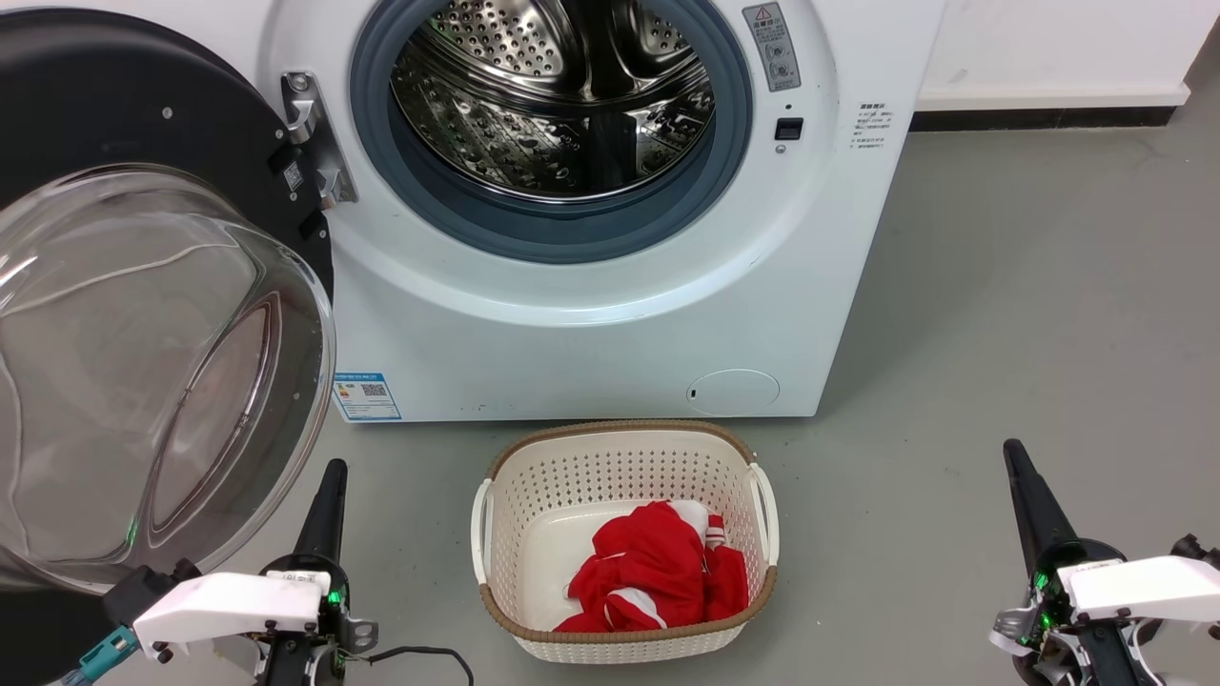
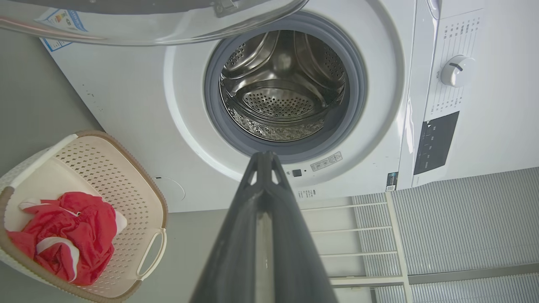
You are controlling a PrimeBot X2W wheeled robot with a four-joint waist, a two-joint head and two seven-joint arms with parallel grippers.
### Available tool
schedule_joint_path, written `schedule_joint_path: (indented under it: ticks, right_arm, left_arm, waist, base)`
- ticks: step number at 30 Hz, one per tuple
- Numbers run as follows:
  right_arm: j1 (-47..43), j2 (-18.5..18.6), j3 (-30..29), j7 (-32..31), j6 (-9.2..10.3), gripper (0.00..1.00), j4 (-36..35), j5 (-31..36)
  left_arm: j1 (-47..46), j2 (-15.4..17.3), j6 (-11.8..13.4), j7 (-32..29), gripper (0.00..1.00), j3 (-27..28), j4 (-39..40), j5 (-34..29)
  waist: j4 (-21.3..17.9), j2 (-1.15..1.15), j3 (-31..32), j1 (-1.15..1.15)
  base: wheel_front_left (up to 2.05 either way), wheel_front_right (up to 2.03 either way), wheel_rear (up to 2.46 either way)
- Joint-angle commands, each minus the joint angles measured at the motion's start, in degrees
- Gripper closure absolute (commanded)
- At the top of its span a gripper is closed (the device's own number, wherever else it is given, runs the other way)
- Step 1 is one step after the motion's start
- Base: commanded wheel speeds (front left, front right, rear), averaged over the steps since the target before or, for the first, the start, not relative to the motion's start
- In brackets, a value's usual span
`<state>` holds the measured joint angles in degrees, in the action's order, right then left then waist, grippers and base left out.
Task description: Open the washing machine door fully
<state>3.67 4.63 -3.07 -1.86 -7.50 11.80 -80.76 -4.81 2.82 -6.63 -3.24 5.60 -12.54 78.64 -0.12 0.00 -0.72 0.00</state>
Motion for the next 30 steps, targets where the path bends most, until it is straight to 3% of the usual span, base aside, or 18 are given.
schedule_joint_path:
  ticks: [1, 30]
  right_arm:
    - [1.5, 0.1, -0.2, -0.2, 0.01, 1.00, 0.1, -1.3]
    - [2.7, -0.3, -1.4, -3.1, 0.01, 1.00, 2.2, -13.4]
  left_arm:
    - [-1.0, 0.1, -0.4, -0.3, 1.00, 0.1, 0.0, 1.2]
    - [-1.7, 0.1, -1.0, -3.5, 1.00, 1.1, -1.6, 13.8]
  waist:
    - [0.0, 0.00, 0.0, 0.00]
    - [0.1, 0.00, 0.5, 0.00]
  base:
    - [0.00, 0.00, 0.00]
    - [0.00, 0.00, 0.00]
